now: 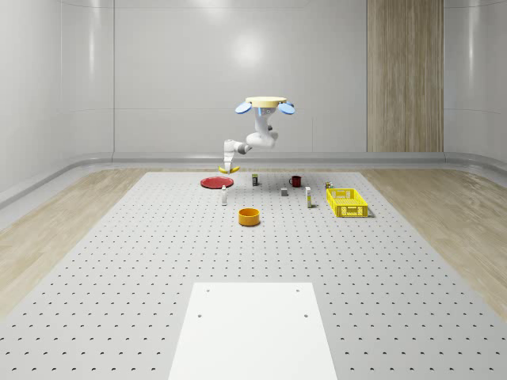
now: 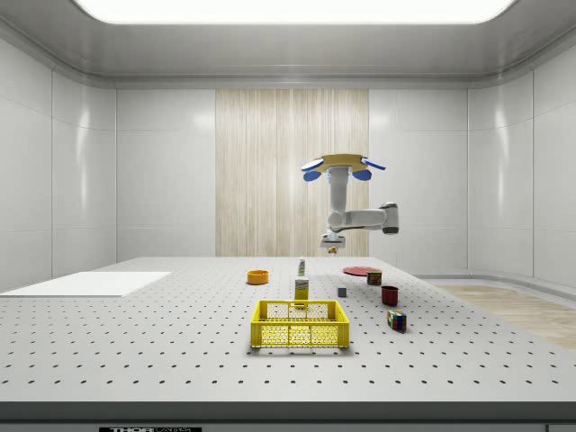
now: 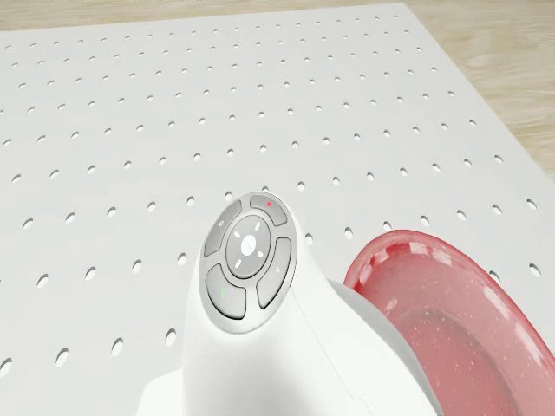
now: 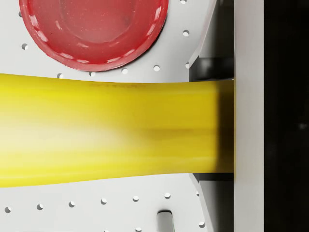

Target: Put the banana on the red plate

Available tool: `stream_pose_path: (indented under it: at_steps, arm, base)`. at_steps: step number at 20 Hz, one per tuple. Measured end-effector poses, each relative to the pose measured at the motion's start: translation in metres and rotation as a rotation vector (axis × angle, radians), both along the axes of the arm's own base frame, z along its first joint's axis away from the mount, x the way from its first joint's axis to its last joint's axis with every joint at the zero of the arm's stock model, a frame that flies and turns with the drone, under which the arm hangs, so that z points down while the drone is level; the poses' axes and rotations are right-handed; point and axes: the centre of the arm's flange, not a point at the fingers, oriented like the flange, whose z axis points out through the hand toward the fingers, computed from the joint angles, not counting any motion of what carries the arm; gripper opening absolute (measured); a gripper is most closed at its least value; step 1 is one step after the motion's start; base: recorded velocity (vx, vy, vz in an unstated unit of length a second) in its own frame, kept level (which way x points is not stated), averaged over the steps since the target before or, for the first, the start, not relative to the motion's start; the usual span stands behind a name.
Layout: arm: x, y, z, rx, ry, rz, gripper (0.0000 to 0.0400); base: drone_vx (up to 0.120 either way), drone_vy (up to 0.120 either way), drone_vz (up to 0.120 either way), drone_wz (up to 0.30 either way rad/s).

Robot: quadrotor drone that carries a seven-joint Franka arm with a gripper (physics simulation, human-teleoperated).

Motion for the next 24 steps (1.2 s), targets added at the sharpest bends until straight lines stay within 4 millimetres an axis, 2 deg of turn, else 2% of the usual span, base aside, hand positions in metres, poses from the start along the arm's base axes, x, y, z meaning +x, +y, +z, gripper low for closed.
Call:
stream_pose_path:
  at_steps: [10,18,20,24]
  arm:
    - [-0.0001,-0.0003,0.0,0.002,0.0,-0.3,0.019]
    - [-0.0003,-0.0024,0.0,0.003,-0.001,-0.427,0.019]
    - [-0.0003,-0.0026,0.0001,0.003,-0.001,-0.438,0.019]
    - [-0.0003,-0.0027,0.0001,0.003,-0.001,-0.452,0.019]
  base:
    - [0.008,0.0,0.0,-0.3]
    - [0.12,0.0,0.0,0.0]
    - [0.12,0.1,0.0,0.0]
    - [0.0,0.08,0.0,0.0]
